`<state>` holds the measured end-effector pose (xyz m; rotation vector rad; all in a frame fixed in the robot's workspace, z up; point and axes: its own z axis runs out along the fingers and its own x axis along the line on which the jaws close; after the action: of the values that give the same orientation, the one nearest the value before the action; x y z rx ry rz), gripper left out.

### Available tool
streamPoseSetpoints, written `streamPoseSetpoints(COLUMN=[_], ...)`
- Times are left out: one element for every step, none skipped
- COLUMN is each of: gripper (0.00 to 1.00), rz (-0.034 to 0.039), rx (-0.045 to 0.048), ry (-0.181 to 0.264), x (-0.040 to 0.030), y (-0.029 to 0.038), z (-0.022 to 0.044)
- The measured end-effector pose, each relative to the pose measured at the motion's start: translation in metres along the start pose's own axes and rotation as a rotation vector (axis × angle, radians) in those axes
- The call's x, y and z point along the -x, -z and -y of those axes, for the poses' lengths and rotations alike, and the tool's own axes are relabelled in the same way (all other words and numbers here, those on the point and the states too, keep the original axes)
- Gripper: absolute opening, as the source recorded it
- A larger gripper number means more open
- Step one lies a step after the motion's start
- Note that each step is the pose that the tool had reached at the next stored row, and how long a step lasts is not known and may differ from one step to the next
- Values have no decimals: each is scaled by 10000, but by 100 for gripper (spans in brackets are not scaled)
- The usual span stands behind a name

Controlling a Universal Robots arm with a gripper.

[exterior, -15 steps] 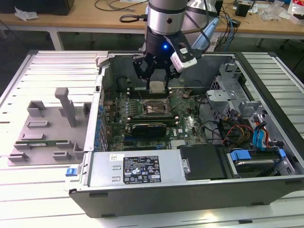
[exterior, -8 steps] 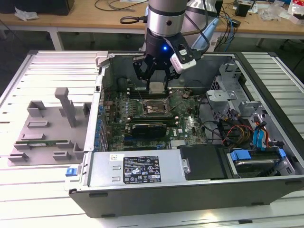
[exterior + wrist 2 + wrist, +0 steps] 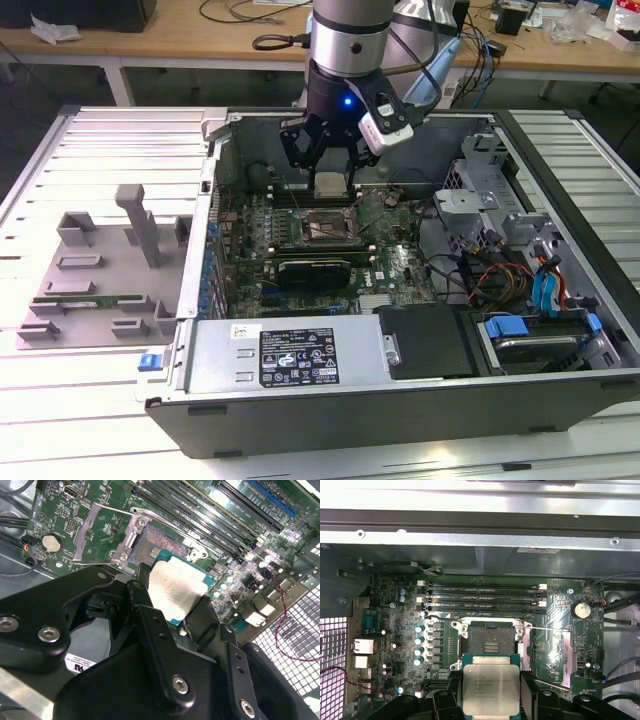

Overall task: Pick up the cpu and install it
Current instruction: 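Place the cpu into insertion slot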

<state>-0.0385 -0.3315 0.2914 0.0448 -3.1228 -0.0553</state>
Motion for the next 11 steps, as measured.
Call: streamPoseSetpoints(gripper=[55,55,55,55,55,55,55,55,55,55,55], rz=[1,0,0,3,21,33,38,48,57,72,77], rx=[0,0,0,1,10,16,18,24,28,35,38], ry=[0,0,0,-73,-578,-915,-1075,-1319,-1588,-2015,-2164], x=[1,1,2,2,3,3,2,2,2,2,2], y=[0,0,0,0,-3,-3,-2,-3,-3,-4,-4], z=[0,0,0,0,0,0,0,0,0,0,0])
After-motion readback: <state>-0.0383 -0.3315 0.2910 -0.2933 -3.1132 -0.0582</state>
